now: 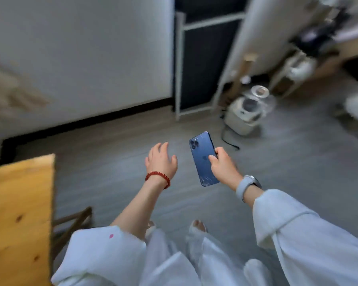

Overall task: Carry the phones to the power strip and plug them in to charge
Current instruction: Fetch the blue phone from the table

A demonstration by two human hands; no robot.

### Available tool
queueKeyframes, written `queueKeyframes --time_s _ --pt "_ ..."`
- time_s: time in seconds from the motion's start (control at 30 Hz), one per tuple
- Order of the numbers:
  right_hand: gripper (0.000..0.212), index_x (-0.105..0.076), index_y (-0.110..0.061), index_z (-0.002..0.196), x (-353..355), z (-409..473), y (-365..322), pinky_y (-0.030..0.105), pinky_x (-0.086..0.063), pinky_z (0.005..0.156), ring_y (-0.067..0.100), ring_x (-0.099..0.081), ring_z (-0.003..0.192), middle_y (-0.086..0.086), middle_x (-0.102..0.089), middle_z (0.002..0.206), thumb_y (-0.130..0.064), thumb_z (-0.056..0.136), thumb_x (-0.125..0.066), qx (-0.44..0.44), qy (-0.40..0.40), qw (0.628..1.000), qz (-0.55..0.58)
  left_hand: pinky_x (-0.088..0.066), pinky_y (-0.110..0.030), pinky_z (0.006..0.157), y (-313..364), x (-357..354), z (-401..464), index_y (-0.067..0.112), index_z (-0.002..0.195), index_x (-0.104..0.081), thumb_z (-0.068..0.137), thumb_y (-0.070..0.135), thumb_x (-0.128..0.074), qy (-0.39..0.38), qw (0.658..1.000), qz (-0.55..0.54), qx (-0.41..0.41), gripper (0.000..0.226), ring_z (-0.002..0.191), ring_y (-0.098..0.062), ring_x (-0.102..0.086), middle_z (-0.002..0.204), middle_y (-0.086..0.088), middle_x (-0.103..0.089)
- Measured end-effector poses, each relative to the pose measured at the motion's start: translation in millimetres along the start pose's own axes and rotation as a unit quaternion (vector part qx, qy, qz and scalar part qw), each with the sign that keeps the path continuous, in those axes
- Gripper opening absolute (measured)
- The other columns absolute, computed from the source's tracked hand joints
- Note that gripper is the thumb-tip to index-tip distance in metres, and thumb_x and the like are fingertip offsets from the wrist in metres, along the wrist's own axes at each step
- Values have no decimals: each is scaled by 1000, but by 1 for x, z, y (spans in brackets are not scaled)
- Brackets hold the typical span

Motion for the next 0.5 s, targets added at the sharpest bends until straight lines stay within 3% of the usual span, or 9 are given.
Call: queueKeyframes --time_s 0.17,0.33,0.5 --pt "20 -44 -2 103 117 -24 148 38 -38 71 42 -53 95 24 -59 105 -17 93 -39 -157 134 973 103 -30 -43 109 174 -104 3 13 134 -35 88 27 -47 -111 972 100 -181 49 133 -28 -30 144 -11 -34" --pt "11 -40 -8 96 204 -61 267 36 -35 69 36 -50 84 18 -54 94 -18 93 -37 -259 240 916 191 -31 -44 105 341 -205 -24 15 133 -37 86 26 -49 -175 907 156 -349 50 129 -31 -34 140 -12 -38" --pt "8 -36 -12 91 295 -64 362 33 -34 65 31 -46 75 11 -50 87 -19 94 -37 -311 317 866 231 -29 -47 107 489 -301 -54 18 135 -34 86 29 -48 -218 844 185 -454 52 128 -32 -34 141 -10 -37"
Point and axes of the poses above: each hand's wrist, its own z-axis towards the middle knuckle, its own x-axis out of the back of the hand, y = z × x, the point moved 7 cm from there along z, towards the middle knuckle
